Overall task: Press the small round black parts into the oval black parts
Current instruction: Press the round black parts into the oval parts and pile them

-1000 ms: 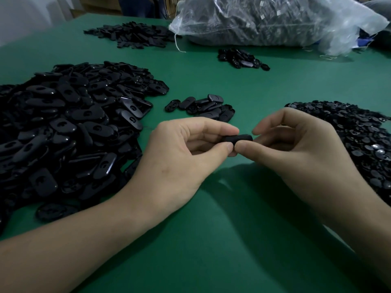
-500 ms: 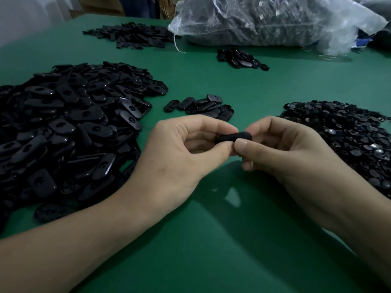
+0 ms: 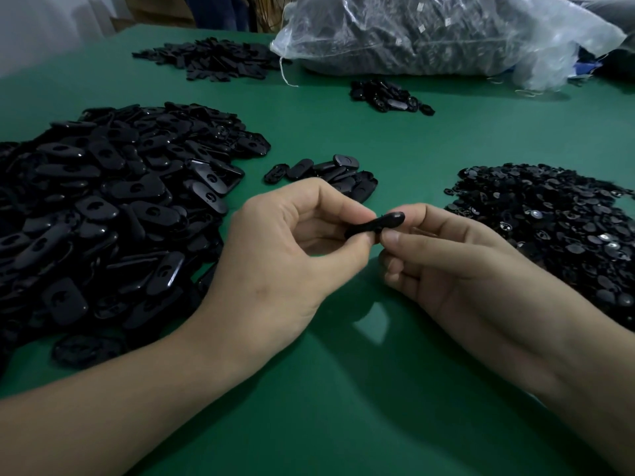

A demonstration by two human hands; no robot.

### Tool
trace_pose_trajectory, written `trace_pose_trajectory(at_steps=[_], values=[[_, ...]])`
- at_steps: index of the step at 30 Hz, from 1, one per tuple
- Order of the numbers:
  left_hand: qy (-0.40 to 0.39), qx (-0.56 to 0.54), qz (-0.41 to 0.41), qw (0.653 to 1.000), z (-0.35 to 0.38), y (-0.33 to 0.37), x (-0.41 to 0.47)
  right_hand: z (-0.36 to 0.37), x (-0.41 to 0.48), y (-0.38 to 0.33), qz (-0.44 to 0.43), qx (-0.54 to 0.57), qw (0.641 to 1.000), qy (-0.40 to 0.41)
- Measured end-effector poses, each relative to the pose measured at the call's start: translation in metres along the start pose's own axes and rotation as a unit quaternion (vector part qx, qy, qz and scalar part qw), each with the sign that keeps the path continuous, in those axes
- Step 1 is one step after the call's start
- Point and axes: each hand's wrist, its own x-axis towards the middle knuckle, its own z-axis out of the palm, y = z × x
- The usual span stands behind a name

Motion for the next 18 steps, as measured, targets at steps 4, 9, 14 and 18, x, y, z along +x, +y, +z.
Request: trace_pose_trajectory(at_steps=[4,9,14,18], values=[[0.005,0.017,0.018,1.000,0.0004,-0.0011,-0.0011,0.0010,0.0001,0.0014,0.006,0.024,1.000,-0.005],[0.015,0.038,0.040,0.998,0.0012,-0.0019,-0.0017,0.0016,0.0006,0.0020,0.013,0.061,0.998,-0.010],[0.015,0.038,0.040,0.998,0.0005,-0.0024,-0.0017,0.0012,0.0014,0.0030,0.016,0.072,0.997,-0.017],[0.016,0.058,0.047,0.997,0.0008,-0.0006,-0.0029,0.0008,0.0011,0.0032,0.019,0.074,0.997,-0.017]])
